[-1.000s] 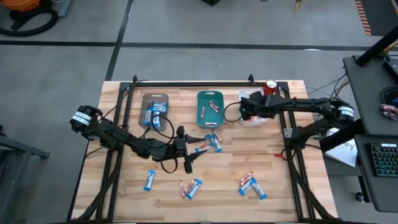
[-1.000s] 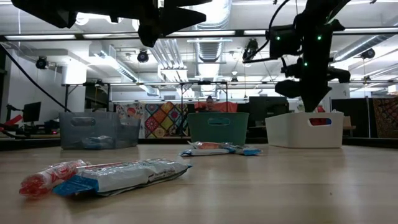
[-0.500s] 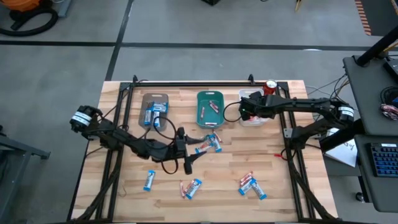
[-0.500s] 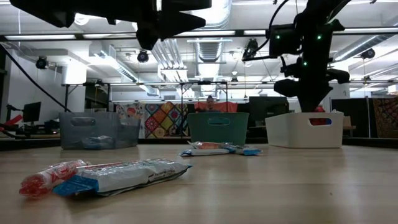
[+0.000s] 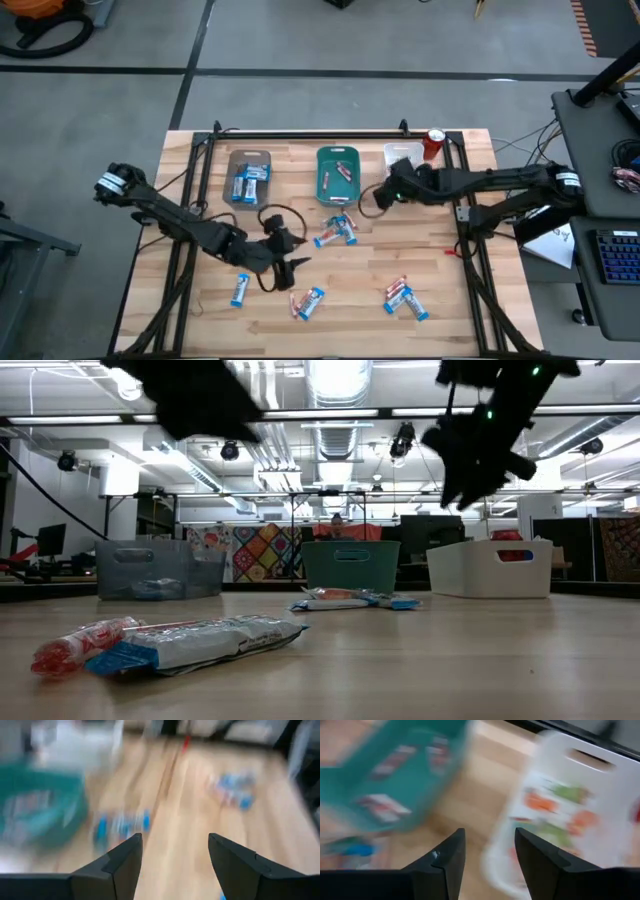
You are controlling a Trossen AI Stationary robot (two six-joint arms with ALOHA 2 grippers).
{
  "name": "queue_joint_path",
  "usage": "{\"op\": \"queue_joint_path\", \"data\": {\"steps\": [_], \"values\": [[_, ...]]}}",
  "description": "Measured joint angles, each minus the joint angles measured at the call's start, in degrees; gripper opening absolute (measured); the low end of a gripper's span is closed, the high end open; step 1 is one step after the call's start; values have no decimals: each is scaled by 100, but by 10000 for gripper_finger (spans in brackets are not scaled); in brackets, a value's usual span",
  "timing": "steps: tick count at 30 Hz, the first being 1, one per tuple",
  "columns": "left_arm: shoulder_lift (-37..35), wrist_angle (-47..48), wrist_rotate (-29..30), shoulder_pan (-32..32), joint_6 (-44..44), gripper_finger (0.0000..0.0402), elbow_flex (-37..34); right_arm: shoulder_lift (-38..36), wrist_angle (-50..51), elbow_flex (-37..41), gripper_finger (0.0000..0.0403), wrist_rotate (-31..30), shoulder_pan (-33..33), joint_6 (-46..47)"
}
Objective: Sort candy
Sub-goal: Put the white chocolate into the black bin
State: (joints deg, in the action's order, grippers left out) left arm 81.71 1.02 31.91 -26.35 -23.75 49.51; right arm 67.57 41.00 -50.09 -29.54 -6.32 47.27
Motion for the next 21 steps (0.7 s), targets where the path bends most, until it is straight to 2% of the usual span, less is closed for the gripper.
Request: {"op": "queue_joint_path", "data": {"steps": [4, 7, 10, 15, 21], "values": [[60, 3056, -611, -238, -1860, 210, 778, -61, -703, 0, 164, -49, 756, -144], [247, 4324, -1129, -500, -2769, 209, 1092, 12, -1169, 0, 164, -54, 1243, -235], [419, 4572, -1625, -784, -3244, 209, 1117, 137, -1465, 5, 164, -134, 1640, -330], [729, 4578, -2886, -1140, -4161, 209, 1084, 192, -1638, 9, 164, -195, 2066, -377], [1156, 4687, -3293, -1438, -5007, 209, 1082, 192, -1649, 15, 164, -227, 2268, -373]]}}
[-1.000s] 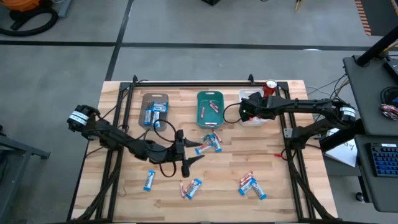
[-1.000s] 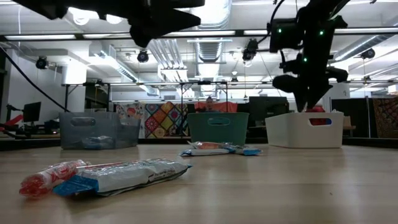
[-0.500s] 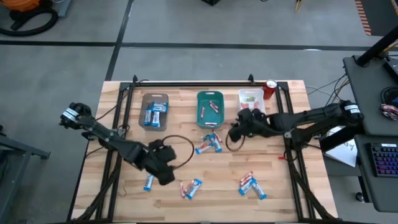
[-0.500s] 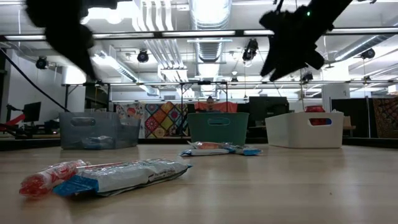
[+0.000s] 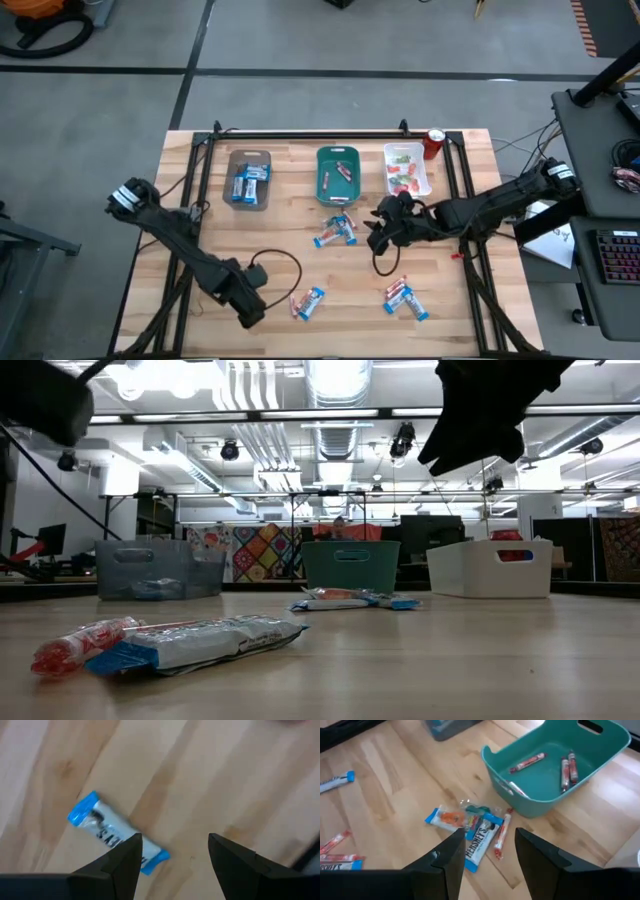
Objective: Sort candy
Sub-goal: Put the white chocolate into the black bin
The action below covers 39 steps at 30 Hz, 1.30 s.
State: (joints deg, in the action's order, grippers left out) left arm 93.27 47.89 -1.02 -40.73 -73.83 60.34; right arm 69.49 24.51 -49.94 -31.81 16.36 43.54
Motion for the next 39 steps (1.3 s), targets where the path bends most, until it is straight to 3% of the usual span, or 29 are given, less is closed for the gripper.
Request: {"op": "queue_joint_path", "data": {"steps": [8, 17, 21, 29, 36, 39], "values": [[603, 869, 149, -4, -956, 209, -4, 0, 4, 44, 164, -310, 2, 33], [1171, 674, 160, -4, -981, 203, 20, 0, 4, 49, 164, -334, 2, 12], [1202, 616, 184, -4, -1019, 163, 22, 0, 3, 49, 164, -359, 2, 1], [1038, 644, 326, -11, -1130, 16, 2, 0, 4, 50, 164, -424, 2, -10], [717, 678, 671, -4, -702, 18, 199, 0, 4, 110, 164, -426, 2, -10], [407, 740, 1077, 2, -424, 9, 344, 0, 7, 127, 164, -426, 2, -10]]}}
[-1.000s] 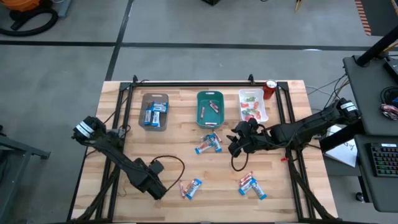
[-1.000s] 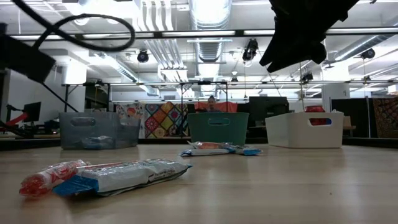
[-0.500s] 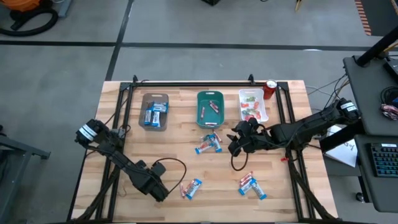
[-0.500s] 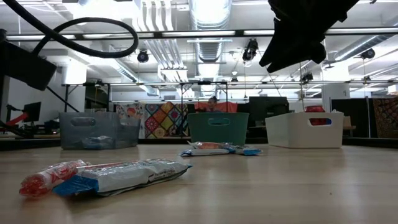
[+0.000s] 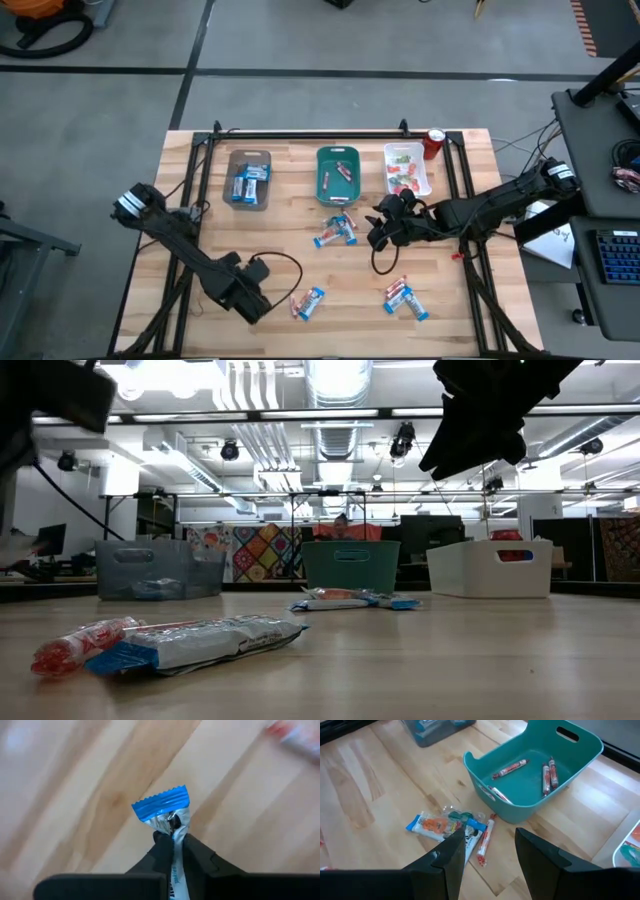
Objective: Sort candy
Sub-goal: Put the white chocolate into the black bin
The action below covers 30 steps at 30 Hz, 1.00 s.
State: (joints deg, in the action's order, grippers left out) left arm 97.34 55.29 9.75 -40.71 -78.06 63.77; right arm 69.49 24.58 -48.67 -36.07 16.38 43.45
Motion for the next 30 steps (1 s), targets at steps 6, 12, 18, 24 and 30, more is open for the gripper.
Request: {"op": "queue_joint_path", "data": {"steps": [6, 12, 18, 24, 30], "values": [[-904, 274, 1291, 274, 730, 3, 128, 0, -20, 3, 164, 0, 0, 1], [-1913, 303, 2336, 1163, 2105, 2, 47, 0, -120, 5, 164, 0, 0, 1], [-2522, 273, 2919, 2805, 3512, 2, -331, 0, -122, 5, 164, 0, 0, 0], [-2531, 161, 2859, 4840, 4526, 2, -886, 0, -122, 5, 164, 0, 0, 1], [-2431, -772, 1838, 6246, 5737, 7, -1315, 0, -127, 5, 164, 0, 24, 1]]}}
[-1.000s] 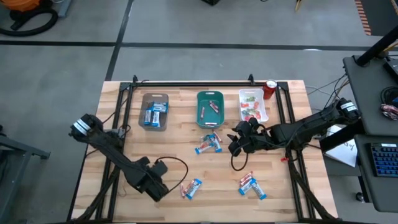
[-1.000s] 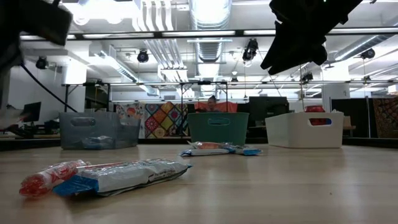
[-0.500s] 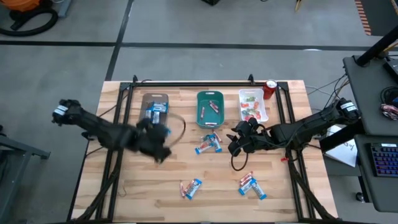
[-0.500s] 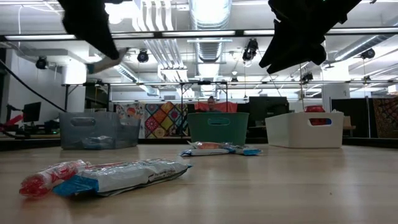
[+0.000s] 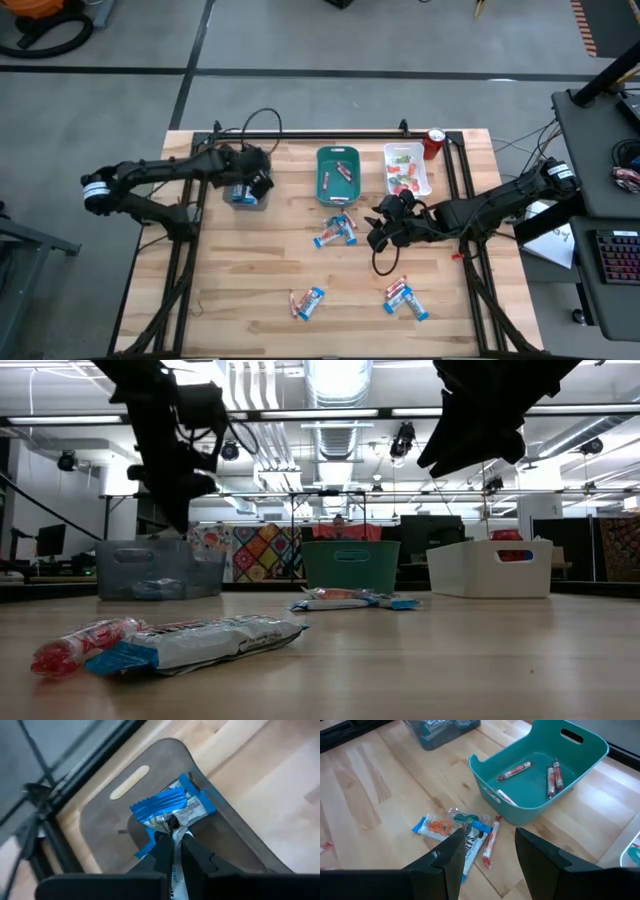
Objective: Sort candy
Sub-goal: Put the white chocolate into the black bin
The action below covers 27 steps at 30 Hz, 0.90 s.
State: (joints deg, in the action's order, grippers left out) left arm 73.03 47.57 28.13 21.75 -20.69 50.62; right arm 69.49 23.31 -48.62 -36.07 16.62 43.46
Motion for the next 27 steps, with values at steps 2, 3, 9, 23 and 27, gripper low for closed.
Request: {"op": "queue_joint_path", "data": {"steps": [2, 3, 9, 23, 27], "values": [[35, -109, -93, 270, 151, 13, -64, 0, 0, 2, 164, 2, 2, 0], [55, -106, -74, 373, 233, 16, -76, 2, 0, 2, 164, 2, 2, 0], [94, -103, -16, 557, 341, 56, -91, 125, 0, 2, 164, 9, 0, 0], [59, -128, -14, 262, 149, 119, -80, 542, -44, 4, 164, 336, 2, 200], [-12, -135, -14, -288, -203, 119, -84, 529, -82, 4, 164, 384, 16, 313]]}}
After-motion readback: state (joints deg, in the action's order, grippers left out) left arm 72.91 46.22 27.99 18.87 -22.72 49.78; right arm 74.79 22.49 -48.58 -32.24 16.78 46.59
